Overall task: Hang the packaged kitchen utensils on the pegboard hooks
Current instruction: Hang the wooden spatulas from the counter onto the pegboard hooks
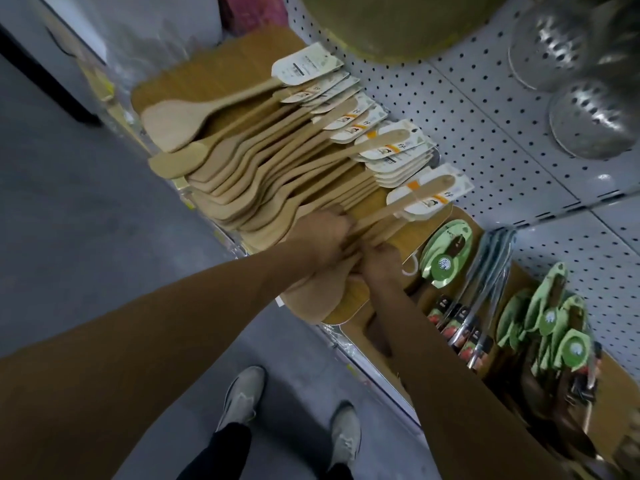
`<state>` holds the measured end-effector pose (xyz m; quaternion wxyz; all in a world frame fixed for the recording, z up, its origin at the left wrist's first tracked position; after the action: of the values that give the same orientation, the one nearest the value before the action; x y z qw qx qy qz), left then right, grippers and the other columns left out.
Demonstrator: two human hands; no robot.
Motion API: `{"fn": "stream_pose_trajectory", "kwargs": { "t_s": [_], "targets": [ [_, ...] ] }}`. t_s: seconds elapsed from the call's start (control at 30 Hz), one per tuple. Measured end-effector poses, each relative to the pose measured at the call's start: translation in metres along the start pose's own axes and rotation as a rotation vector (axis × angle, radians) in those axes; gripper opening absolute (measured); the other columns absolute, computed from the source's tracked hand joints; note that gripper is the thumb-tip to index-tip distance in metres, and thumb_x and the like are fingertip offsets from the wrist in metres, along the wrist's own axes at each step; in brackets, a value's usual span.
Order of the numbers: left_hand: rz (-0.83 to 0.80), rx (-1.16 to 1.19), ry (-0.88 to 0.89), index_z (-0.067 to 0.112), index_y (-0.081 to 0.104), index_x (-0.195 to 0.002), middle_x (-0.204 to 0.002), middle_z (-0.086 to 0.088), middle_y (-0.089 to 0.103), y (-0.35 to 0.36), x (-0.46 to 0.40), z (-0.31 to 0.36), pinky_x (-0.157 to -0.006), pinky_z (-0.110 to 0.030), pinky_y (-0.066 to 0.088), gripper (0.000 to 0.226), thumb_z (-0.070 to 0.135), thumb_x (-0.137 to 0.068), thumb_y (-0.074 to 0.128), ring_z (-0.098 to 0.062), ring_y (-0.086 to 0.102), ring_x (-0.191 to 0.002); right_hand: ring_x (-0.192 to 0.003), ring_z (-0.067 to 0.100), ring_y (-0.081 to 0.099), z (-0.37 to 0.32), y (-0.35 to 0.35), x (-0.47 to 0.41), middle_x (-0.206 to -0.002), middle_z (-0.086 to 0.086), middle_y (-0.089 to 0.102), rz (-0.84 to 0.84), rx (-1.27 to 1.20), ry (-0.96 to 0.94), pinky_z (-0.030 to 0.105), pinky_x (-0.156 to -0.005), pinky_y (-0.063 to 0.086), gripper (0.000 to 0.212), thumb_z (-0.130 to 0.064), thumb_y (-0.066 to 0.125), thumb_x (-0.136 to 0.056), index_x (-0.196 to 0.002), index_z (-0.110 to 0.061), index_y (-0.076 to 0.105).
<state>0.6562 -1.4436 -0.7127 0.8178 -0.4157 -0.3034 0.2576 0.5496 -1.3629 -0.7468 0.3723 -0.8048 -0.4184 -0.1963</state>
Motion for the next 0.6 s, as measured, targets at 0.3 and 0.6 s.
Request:
{"fn": "stream_pose_trajectory", "kwargs": {
  "t_s": [0.3, 0.6],
  "targets": [
    [-0.088, 0.366, 0.016, 0.017, 0.064, -0.122, -0.109, -0.006, 0.059, -0.029, 0.022, 0.066, -0.084, -0.034, 0.045, 0.026, 0.010, -0.098, 0.055, -0.023, 0.058, -0.102, -0.072, 0.030, 0.071, -0.007, -0.070, 0.055, -0.080, 0.008, 0.072, 0.104, -0.111, -0.025, 0.050, -0.070, 0.060, 0.011, -0.022, 0.060, -0.091, -0.082, -0.018, 0.065],
    [-0.273, 0.444, 0.044, 0.016, 0.061, -0.132, -0.119, -0.006, 0.065, -0.055, 0.083, 0.155, -0.096, -0.031, 0.048, 0.037, 0.008, -0.096, 0.061, -0.019, 0.059, -0.115, -0.065, 0.029, 0.068, 0.008, -0.164, 0.157, -0.075, 0.013, 0.067, 0.195, -0.299, 0.033, 0.043, -0.065, 0.060, 0.017, -0.008, 0.060, -0.095, -0.079, -0.009, 0.060]
  ]
}}
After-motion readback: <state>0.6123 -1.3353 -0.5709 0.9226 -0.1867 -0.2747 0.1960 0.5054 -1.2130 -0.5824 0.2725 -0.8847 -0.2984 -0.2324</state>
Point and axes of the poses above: each hand's wrist, its own x-axis away from the middle knuckle, its own y-axis out of the palm, z = x × y, the point moved 7 cm from there along -x, towards the middle knuckle
